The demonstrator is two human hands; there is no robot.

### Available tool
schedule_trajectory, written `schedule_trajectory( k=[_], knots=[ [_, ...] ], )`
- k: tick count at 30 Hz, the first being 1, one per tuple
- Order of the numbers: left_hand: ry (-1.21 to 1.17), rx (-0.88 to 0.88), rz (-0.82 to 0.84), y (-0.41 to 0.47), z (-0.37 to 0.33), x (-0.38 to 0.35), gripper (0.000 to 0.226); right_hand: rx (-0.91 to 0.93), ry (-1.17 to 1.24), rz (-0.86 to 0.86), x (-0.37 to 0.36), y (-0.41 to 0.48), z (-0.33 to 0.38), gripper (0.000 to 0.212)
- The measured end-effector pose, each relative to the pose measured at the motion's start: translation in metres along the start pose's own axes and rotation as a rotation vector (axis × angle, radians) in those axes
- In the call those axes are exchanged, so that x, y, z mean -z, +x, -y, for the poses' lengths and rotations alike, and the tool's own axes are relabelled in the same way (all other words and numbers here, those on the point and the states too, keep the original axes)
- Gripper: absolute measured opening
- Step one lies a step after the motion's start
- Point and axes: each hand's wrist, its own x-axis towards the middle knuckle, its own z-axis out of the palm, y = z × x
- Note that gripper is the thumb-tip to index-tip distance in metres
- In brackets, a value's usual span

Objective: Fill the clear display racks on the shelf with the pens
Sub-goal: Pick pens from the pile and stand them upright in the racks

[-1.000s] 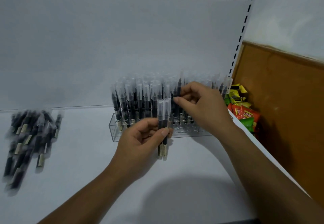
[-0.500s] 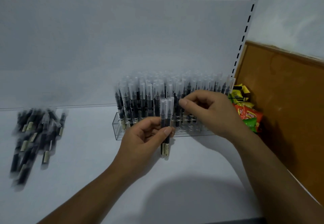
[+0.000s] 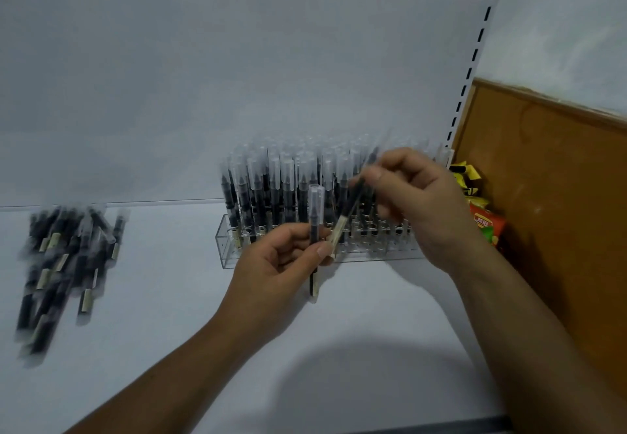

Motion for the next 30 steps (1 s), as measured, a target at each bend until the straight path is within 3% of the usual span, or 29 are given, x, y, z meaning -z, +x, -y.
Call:
schedule_trajectory(
  k=[3, 7, 15, 21, 26, 30],
  knots=[
    [-0.016, 0.015, 0.007, -0.001, 0.0, 0.0, 0.017, 0.062, 0.058, -0.246, 0.009, 0.006, -0.002, 0.005],
    [-0.026, 0.024, 0.0, -0.001, 0.0, 0.0, 0.02, 0.146, -0.111, -0.358, 0.012, 0.008, -0.009, 0.007],
    [-0.006, 0.023, 0.011, -0.001, -0.001, 0.0, 0.022, 0.138, -0.403, -0.302, 0.006, 0.01, -0.021, 0.009],
    [-0.015, 0.023, 0.011, -0.001, -0.001, -0.002, 0.022, 0.033, -0.601, -0.153, 0.004, 0.009, -0.03, 0.012],
    [-0.017, 0.022, 0.007, -0.001, -0.001, -0.002, 0.022, -0.026, -0.694, -0.135, 0.007, 0.007, -0.03, 0.01],
    [-0.038, 0.027, -0.003, -0.001, 0.0, -0.002, 0.021, 0.047, -0.669, -0.179, 0.012, 0.005, -0.023, 0.013]
  ],
)
